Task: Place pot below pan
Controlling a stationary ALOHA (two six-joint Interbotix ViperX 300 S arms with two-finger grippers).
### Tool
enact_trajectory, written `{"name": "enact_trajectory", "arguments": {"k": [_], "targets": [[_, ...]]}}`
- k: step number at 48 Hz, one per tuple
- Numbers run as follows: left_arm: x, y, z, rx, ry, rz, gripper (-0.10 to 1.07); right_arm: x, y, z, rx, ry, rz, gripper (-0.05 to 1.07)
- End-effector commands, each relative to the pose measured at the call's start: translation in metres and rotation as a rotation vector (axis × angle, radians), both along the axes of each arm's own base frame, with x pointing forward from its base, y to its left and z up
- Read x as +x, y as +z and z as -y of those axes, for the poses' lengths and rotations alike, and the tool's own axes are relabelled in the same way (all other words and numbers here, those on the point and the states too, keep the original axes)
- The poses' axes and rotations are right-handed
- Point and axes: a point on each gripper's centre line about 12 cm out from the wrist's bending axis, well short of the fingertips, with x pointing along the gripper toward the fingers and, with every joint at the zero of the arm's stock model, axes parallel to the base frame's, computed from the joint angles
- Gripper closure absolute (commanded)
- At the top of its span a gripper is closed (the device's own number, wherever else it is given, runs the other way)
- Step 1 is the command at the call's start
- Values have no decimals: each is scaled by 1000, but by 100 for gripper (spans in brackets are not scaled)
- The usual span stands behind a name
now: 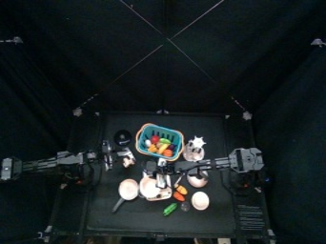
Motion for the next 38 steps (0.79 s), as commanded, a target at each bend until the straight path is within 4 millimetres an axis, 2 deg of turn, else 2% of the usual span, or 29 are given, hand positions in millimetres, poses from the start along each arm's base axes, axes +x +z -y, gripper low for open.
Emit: {"name": "enact_trajectory", "arguments": {"k": [1,7,15,22,38], "targets": [[2,6,-1,2,2,15,24,13,22,-21,-1,42,68,61],[2,5,-1,-2,3,15,24,29,12,-40,-1,75,67,61],[2,6,-1,-2,3,16,24,54,-6,-49,-3,83,48,61],[1,4,-1,-6,3,0,24,71,-14,-52,-3,86,27,60],[1,4,-1,-7,4,-3,24,83,-34,-53,1,81,-2,52]]}}
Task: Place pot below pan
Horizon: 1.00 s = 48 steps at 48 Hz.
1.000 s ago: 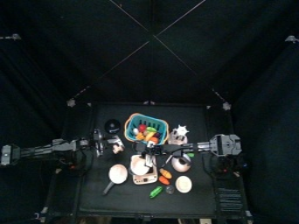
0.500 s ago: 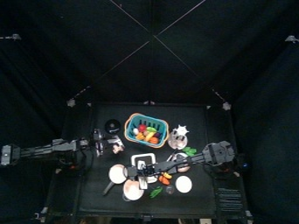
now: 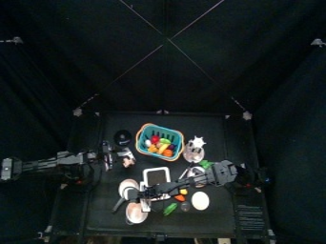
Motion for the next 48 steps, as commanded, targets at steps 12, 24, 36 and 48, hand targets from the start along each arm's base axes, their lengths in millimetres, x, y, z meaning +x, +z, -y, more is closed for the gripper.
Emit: {"name": "enact_trajectory", "arguments": {"k": [12,24,36,48], "targets": [[2,6,-1,2,2,15,24,5,22,2,16,-10,48,35],[2,6,-2,2,6,15,24,3,32,2,15,-8,55,28],[1,6,-3,2,16,15,24,0,40,4,-11,3,50,28],[1,6,-3,2,16,15,24,0,51,5,-7,3,70,28]]}}
